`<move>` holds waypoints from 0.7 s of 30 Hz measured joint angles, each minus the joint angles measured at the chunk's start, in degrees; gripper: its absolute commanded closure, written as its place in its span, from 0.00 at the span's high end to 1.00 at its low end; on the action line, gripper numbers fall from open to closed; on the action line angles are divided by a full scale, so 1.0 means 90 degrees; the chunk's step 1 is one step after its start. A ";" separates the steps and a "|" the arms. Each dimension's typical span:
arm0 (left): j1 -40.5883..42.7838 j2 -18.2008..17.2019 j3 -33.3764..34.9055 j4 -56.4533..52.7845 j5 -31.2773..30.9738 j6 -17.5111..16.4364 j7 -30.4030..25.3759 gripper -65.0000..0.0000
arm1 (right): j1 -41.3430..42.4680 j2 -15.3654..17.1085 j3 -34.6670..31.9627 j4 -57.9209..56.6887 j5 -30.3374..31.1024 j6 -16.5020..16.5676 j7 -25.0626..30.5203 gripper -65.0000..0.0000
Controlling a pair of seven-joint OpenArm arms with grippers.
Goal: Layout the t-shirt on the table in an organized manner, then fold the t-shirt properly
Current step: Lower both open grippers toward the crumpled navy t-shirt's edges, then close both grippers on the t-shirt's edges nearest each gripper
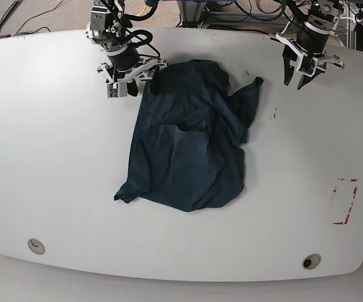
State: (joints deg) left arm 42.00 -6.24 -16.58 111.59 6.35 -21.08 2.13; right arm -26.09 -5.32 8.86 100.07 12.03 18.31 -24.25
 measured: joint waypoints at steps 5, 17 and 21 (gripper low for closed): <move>0.0022 0.0005 -0.0005 0.0000 -0.0002 -0.0002 -0.0002 0.25 | 0.0214 0.0129 0.0007 -0.0250 0.0049 0.0063 0.0117 0.52; 0.0002 0.0002 -0.0005 0.0000 -0.0002 0.0002 0.0000 0.25 | 0.0226 0.0153 -0.0100 -0.0335 0.0100 0.0073 0.0221 0.52; 0.0000 0.0002 -0.0005 0.0000 0.0000 0.0000 0.0000 0.25 | 0.0214 0.0168 -0.0425 -0.0335 0.0097 -0.0005 0.0248 0.52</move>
State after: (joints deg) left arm 42.00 -6.22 -16.62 111.59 6.35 -21.08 2.13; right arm -24.16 -3.81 5.04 97.06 12.91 18.26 -22.02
